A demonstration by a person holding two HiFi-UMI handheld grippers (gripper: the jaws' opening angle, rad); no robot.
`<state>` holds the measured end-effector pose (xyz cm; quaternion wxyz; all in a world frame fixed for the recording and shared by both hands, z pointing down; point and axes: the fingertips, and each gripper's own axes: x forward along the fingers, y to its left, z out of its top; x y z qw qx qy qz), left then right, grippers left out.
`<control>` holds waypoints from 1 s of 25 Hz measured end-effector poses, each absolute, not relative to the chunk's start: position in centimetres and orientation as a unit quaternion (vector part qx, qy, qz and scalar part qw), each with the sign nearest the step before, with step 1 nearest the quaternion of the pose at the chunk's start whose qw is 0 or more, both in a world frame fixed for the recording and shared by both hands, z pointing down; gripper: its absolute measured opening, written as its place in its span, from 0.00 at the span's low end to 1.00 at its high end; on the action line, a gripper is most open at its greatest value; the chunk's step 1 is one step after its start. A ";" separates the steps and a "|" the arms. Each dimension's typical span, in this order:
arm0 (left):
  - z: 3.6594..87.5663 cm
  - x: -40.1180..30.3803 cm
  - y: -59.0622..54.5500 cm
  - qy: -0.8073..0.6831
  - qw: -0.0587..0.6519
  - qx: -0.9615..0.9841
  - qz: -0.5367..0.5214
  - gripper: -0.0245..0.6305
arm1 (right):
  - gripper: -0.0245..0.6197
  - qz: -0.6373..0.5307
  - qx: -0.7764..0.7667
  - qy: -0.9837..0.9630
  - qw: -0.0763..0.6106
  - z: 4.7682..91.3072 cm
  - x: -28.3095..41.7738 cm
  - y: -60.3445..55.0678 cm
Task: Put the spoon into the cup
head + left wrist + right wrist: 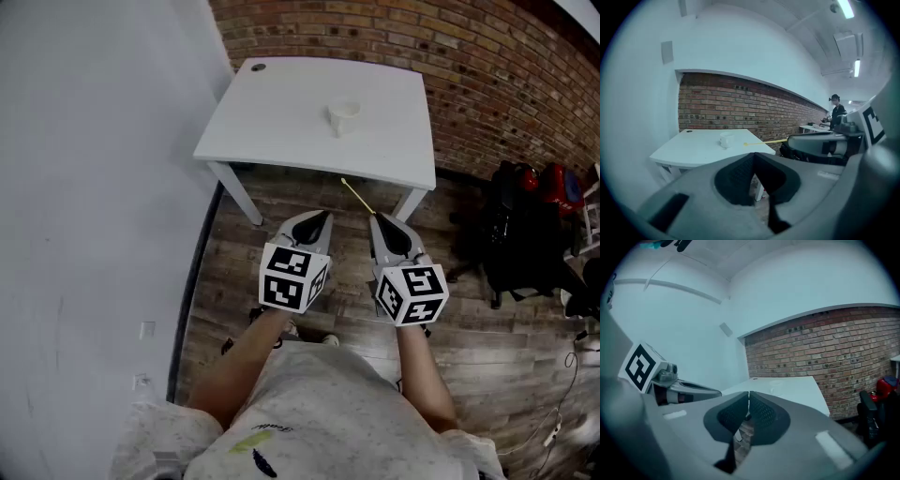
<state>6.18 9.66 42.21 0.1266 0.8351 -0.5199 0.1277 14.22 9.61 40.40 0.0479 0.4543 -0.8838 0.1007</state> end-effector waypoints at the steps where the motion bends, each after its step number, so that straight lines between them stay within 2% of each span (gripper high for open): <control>1: 42.1 6.3 9.5 -0.521 0.127 0.835 0.127 0.04 | 0.06 0.099 0.454 -0.884 0.049 40.3 14.3 9.5; 14: 42.7 6.2 6.1 -0.511 0.134 0.841 0.119 0.04 | 0.06 0.099 0.463 -0.879 0.063 41.1 14.1 6.5; 25: 42.2 3.8 -3.2 -0.482 0.149 0.856 0.115 0.04 | 0.06 0.105 0.488 -0.863 0.078 40.5 11.5 -1.9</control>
